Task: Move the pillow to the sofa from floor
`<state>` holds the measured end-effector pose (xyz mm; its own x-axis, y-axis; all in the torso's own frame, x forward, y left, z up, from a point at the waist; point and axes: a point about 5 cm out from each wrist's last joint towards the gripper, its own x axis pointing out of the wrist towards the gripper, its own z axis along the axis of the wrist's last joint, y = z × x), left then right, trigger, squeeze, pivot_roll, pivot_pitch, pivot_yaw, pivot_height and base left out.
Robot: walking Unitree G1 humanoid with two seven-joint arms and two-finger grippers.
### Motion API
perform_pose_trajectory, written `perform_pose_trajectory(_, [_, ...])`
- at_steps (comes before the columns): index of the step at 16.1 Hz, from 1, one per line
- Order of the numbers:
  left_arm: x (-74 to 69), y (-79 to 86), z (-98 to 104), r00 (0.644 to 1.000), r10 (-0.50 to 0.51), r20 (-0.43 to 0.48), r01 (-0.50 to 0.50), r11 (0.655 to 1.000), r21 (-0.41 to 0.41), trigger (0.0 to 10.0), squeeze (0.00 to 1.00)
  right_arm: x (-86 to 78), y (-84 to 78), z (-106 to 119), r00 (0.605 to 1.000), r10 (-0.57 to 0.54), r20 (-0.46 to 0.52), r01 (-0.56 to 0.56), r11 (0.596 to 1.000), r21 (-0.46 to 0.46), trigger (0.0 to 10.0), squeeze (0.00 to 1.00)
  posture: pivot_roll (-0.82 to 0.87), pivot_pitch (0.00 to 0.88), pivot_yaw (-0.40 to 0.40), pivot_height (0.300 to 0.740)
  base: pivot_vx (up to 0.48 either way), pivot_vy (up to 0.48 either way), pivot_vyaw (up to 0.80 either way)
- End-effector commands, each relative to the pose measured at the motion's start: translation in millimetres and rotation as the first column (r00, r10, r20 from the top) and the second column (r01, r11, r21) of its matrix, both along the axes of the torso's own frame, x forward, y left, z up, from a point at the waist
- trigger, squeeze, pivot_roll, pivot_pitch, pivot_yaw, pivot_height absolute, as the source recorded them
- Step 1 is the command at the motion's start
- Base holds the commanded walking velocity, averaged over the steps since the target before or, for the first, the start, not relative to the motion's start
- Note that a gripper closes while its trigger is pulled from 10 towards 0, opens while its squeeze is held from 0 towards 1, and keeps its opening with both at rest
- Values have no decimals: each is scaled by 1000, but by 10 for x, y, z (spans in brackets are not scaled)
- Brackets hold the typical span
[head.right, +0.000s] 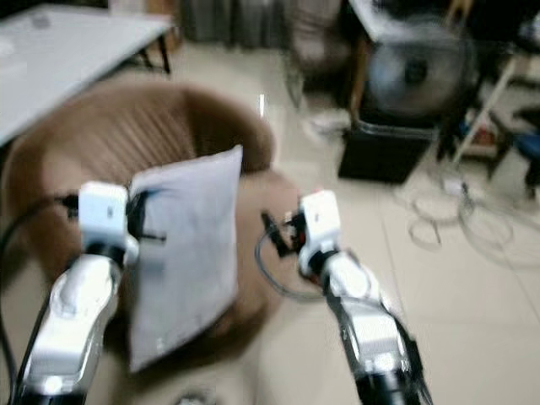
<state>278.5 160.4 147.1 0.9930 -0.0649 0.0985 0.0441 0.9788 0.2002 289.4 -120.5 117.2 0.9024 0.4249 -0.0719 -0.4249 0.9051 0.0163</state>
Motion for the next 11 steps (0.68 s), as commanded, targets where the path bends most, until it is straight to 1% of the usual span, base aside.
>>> perform_pose_trajectory(1, [4, -29, 132, 998, -18, 63, 19, 1000, -2, 10000, 0, 20, -44, -8, 1000, -26, -6, 26, 1000, 2, 10000, 0, 90, 0, 0, 740, 259, 0, 750])
perform_pose_trajectory(4, [2, -32, 134, 998, -30, 61, 30, 1000, 4, 10000, 0, 25, -108, -58, 997, -79, -27, 79, 997, 3, 10000, 0, 91, 0, 6, 740, 326, 0, 0])
perform_pose_trajectory(5, [2, -32, 134, 998, -30, 61, 30, 1000, 4, 10000, 0, 25, -108, -58, 997, -79, -27, 79, 997, 3, 10000, 0, 91, 0, 6, 740, 368, 0, 0])
perform_pose_trajectory(7, [10, -45, 136, 997, -49, 57, 48, 999, 10, 10000, 0, 17, -149, -80, 992, -118, -38, 119, 993, 10, 10000, 0, 78, 0, 24, 740, 373, 0, 0])
perform_pose_trajectory(11, [20, -65, 125, 997, -66, 52, 65, 998, 11, 10000, 0, 6, -173, -80, 991, -133, -31, 133, 991, -1, 10000, 0, 69, 0, 33, 740, 375, 0, 0])
